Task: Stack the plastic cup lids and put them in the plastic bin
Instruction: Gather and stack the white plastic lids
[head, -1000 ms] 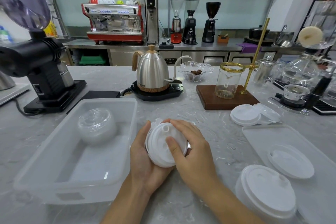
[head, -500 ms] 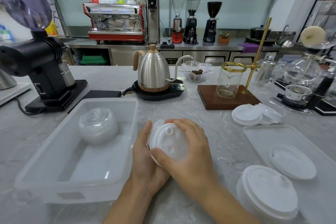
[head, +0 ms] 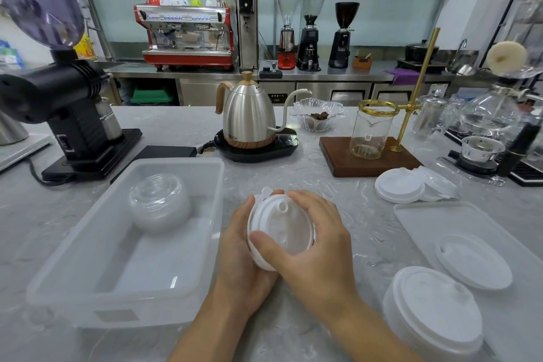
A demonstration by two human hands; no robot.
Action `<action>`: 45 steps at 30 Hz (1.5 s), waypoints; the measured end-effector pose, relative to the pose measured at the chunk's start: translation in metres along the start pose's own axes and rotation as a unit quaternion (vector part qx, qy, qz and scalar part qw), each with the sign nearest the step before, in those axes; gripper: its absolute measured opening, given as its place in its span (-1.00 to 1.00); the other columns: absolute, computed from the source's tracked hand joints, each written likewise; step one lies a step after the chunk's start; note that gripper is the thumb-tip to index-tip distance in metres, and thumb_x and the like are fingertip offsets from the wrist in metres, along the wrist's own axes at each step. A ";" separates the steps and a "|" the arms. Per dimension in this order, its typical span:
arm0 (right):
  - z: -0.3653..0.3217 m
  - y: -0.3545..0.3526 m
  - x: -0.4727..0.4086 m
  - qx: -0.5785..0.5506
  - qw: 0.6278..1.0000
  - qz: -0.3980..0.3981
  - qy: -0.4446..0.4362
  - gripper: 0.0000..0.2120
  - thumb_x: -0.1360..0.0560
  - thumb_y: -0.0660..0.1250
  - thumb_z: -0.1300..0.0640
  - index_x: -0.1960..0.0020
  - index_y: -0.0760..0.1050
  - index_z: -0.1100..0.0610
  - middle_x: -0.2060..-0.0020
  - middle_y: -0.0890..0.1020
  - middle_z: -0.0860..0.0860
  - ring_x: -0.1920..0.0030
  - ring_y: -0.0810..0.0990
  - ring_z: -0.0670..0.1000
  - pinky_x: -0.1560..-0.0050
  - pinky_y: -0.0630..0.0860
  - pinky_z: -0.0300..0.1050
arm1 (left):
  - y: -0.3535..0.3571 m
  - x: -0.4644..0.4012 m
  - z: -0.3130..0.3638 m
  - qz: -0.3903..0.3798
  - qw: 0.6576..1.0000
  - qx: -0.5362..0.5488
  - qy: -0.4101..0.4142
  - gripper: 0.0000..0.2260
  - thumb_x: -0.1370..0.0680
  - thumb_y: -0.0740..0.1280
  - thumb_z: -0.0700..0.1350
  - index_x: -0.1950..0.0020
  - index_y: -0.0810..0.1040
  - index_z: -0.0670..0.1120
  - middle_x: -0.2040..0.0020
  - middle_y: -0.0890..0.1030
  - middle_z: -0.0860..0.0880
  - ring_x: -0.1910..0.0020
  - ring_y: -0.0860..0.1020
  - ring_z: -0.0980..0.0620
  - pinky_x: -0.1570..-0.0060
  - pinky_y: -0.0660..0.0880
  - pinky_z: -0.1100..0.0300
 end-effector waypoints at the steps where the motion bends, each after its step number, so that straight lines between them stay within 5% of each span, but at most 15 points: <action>1: 0.000 0.001 0.000 0.000 1.000 -0.006 -0.001 -0.47 -0.18 0.51 -0.21 -0.09 0.40 -0.32 -0.11 0.44 -0.53 -0.20 0.46 -0.28 -0.21 0.29 -0.50 | 0.000 0.000 -0.001 -0.003 1.000 -0.005 0.002 -0.58 -0.45 0.47 0.08 -0.20 0.62 -0.14 -0.07 0.66 -0.17 -0.09 0.64 -0.11 -0.10 0.61 0.01; 8: 0.008 0.007 0.002 0.023 0.998 -0.050 0.011 -0.29 -0.15 0.47 -0.29 -0.26 0.48 -0.12 -0.16 0.36 -0.58 -0.29 0.40 -0.23 -0.34 0.31 -0.26 | -0.002 0.001 -0.003 0.013 0.999 0.032 0.013 -0.63 -0.52 0.32 0.12 -0.11 0.67 -0.13 -0.02 0.69 -0.15 -0.05 0.65 -0.10 -0.14 0.56 0.02; 13: 0.010 0.007 0.002 0.043 0.996 -0.072 0.006 -0.30 -0.11 0.50 -0.32 -0.21 0.36 -0.41 -0.23 0.30 -0.57 -0.35 0.26 -0.37 -0.35 0.28 -0.27 | -0.002 0.002 -0.002 0.008 0.998 0.056 0.010 -0.59 -0.53 0.32 0.13 -0.19 0.64 -0.15 -0.09 0.69 -0.16 -0.11 0.65 -0.13 -0.13 0.58 -0.02; 17: 0.016 0.010 0.002 0.074 0.994 -0.082 -0.001 -0.25 -0.15 0.44 -0.38 -0.31 0.38 -0.28 -0.22 0.28 -0.64 -0.41 0.06 -0.46 -0.47 0.10 -0.16 | -0.003 0.003 0.000 -0.007 0.999 0.050 -0.005 -0.56 -0.51 0.39 0.12 -0.26 0.59 -0.15 -0.18 0.65 -0.19 -0.20 0.61 -0.15 -0.20 0.56 -0.03; 22: 0.010 0.011 0.002 0.104 0.993 -0.060 0.010 -0.15 -0.13 0.36 -0.46 -0.30 0.47 -0.03 -0.20 0.42 -0.33 -0.44 0.30 -0.18 -0.51 -0.02 -0.07 | 0.000 0.001 0.000 -0.024 0.999 0.025 -0.002 -0.39 -0.38 0.56 0.08 -0.37 0.57 -0.12 -0.25 0.62 -0.22 -0.22 0.61 -0.17 -0.14 0.59 -0.04; 26: 0.006 0.011 0.002 0.114 0.991 -0.067 0.023 -0.11 -0.16 0.32 -0.47 -0.32 0.48 0.05 -0.26 0.54 -0.13 -0.42 0.38 -0.08 -0.51 0.04 -0.02 | 0.006 -0.001 -0.003 -0.022 1.000 0.006 -0.001 -0.51 -0.44 0.51 0.08 -0.30 0.59 -0.12 -0.25 0.61 -0.22 -0.20 0.62 -0.15 -0.14 0.60 -0.01; 33: 0.008 0.016 0.010 0.074 0.994 -0.069 0.026 -0.44 -0.46 0.26 -0.27 -0.32 0.42 0.06 -0.24 0.47 -0.14 -0.35 0.37 -0.08 -0.45 0.18 -0.20 | 0.006 0.001 -0.004 0.002 0.999 0.023 -0.037 -0.60 -0.63 0.21 0.16 -0.16 0.57 -0.15 -0.03 0.64 -0.14 -0.05 0.65 -0.07 -0.07 0.63 0.10; 41: 0.004 0.012 0.011 0.095 0.992 -0.074 0.031 -0.40 -0.59 0.11 -0.13 -0.52 0.21 0.17 -0.50 0.30 0.02 -0.52 0.12 -0.10 -0.55 -0.06 -0.08 | 0.000 -0.004 -0.007 0.001 1.000 0.017 -0.024 -0.61 -0.64 0.19 0.12 -0.04 0.66 -0.15 0.03 0.69 -0.17 0.04 0.69 -0.10 0.05 0.67 0.06; 45: -0.017 -0.015 0.003 0.056 0.997 -0.050 0.026 -0.47 -0.56 0.24 -0.05 -0.47 0.29 0.10 -0.46 0.34 -0.02 -0.47 0.14 -0.20 -0.52 0.11 -0.03 | 0.001 -0.005 -0.010 -0.003 0.999 0.020 -0.035 -0.64 -0.58 0.29 0.14 -0.13 0.61 -0.12 -0.03 0.68 -0.21 0.01 0.69 -0.16 0.06 0.67 -0.03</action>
Point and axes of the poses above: each hand's wrist, its own x-axis away from the middle knuckle, its own y-axis out of the palm, z = x × y, the point moved 1 cm from there along -x, towards the middle knuckle
